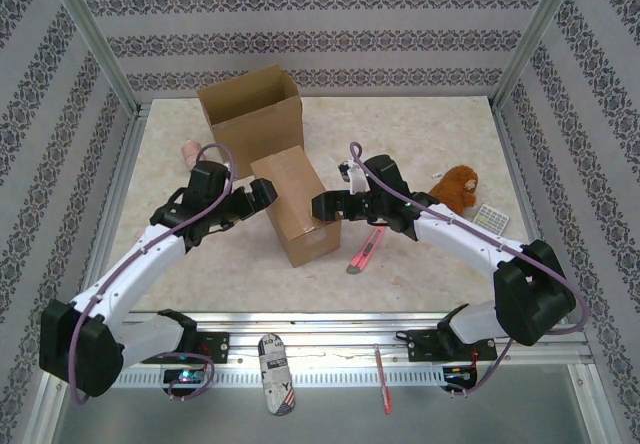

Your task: Unpack the express box

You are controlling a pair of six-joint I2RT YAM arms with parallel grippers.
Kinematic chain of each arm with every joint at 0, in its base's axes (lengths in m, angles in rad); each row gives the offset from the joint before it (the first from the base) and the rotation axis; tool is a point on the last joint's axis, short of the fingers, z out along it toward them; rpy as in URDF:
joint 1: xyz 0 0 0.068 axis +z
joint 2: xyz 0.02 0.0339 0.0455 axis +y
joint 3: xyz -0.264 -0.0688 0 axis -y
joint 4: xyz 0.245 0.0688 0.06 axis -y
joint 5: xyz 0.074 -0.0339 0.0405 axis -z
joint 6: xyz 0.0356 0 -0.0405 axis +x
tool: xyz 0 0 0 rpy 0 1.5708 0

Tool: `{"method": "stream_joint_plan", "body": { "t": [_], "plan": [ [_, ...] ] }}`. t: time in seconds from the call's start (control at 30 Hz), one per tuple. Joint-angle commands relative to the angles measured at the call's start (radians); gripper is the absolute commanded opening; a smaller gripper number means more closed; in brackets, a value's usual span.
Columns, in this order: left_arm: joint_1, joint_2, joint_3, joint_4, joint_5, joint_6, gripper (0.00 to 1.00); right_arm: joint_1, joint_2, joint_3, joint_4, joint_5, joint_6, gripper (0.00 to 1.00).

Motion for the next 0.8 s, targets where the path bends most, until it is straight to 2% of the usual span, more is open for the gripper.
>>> {"method": "stream_joint_plan", "body": {
  "t": [0.0, 0.13, 0.63, 0.77],
  "plan": [
    [0.006, 0.056, 0.027, 0.13, 0.06, -0.057, 1.0, 0.0, 0.005, -0.003, 0.033, -0.005, 0.013, 0.92],
    [0.009, 0.103, 0.033, 0.198, 0.07, -0.079, 1.0, 0.002, 0.004, -0.008, 0.045, -0.007, 0.02, 0.92],
    [0.01, 0.205, -0.008, 0.27, 0.076, -0.09, 0.99, 0.009, 0.03, -0.013, 0.078, -0.019, 0.035, 0.91],
    [0.012, 0.224, -0.027, 0.281, 0.074, -0.09, 0.89, 0.01, 0.031, -0.008, 0.076, -0.02, 0.035, 0.91]
  ]
}}
